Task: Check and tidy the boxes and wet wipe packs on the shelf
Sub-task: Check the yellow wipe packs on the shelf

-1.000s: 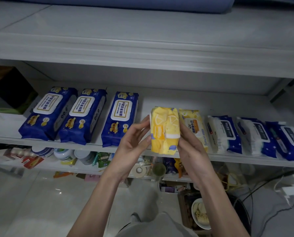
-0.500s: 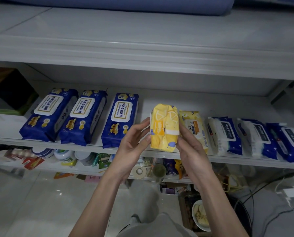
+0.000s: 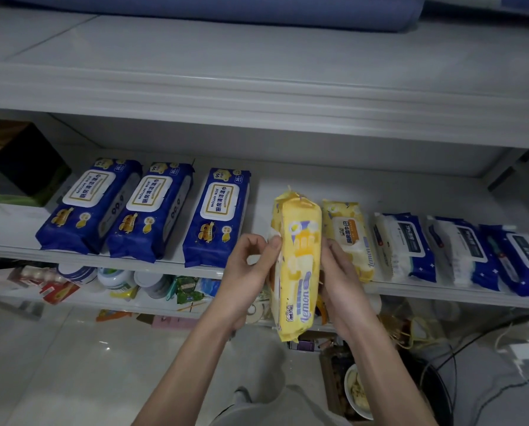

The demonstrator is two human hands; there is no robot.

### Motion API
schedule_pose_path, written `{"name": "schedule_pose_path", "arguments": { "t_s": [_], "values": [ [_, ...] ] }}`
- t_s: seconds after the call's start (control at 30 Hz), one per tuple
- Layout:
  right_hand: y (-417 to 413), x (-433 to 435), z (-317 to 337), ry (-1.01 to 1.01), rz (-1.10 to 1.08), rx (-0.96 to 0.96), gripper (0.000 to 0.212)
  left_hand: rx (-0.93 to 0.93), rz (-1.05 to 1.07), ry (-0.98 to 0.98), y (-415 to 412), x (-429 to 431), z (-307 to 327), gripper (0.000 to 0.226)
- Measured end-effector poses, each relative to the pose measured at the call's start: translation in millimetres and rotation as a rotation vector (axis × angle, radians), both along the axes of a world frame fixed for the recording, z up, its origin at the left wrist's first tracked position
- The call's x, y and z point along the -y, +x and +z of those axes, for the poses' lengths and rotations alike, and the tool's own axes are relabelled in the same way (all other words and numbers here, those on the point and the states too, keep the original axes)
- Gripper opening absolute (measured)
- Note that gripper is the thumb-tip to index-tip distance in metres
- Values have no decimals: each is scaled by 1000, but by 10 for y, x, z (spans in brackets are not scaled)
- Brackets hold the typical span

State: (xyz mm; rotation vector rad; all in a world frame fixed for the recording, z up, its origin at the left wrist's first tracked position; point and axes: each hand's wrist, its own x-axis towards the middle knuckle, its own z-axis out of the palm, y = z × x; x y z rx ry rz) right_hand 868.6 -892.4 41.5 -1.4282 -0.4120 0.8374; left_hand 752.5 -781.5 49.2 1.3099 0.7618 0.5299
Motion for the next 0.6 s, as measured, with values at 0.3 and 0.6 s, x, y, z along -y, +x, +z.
{"name": "schedule_pose_path", "arguments": {
  "t_s": [0.3, 0.6],
  "values": [
    [-21, -65, 35, 73, 54, -21, 40, 82, -41, -247, 16, -40, 80, 35],
    [-79, -208, 146, 61, -32, -10, 28, 45, -21, -257, 110, -83, 242, 43]
  ]
}}
